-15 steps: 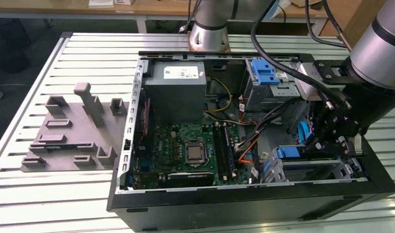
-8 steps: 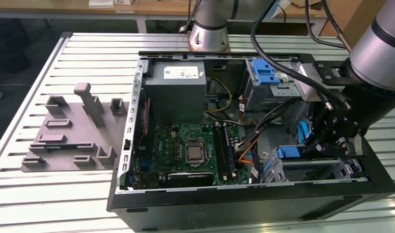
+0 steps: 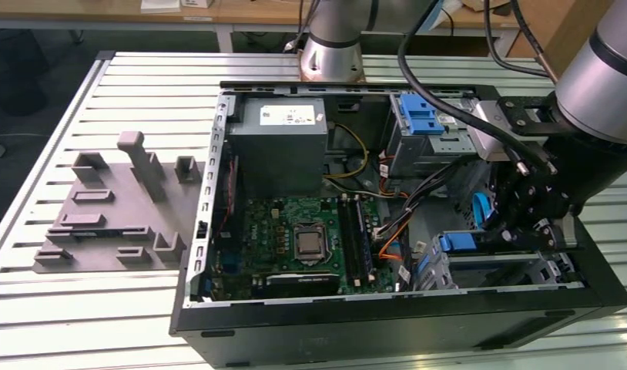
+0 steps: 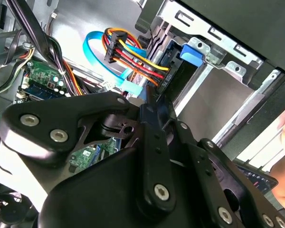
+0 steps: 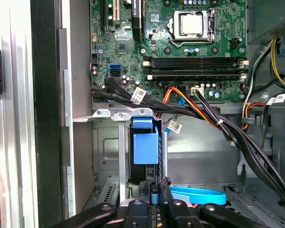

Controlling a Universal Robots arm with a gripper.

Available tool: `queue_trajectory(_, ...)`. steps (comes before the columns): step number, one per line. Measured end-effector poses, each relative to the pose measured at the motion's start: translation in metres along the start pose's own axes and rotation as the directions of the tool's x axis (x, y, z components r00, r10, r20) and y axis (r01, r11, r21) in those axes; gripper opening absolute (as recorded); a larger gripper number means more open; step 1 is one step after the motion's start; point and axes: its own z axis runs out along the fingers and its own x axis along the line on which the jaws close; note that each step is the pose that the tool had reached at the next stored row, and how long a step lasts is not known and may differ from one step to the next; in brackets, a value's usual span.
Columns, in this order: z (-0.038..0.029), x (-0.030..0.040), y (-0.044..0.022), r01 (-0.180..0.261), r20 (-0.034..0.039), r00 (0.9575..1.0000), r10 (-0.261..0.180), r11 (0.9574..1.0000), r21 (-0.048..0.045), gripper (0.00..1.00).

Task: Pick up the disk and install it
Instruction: 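Insert the second disk wire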

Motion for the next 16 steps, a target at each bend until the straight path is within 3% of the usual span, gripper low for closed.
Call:
queue_trajectory(2,0.0,0.0,0.0,0.0,0.0003,1.0,0.0,1.0,0.0,0.24)
queue_trajectory(3,-0.0001,0.0,0.0,0.0,0.0008,1.0,0.0,1.0,0.0,0.31)
queue_trajectory(16,-0.0027,0.0,-0.0001,0.0,0.0024,1.0,0.0,1.0,-0.0001,0.38)
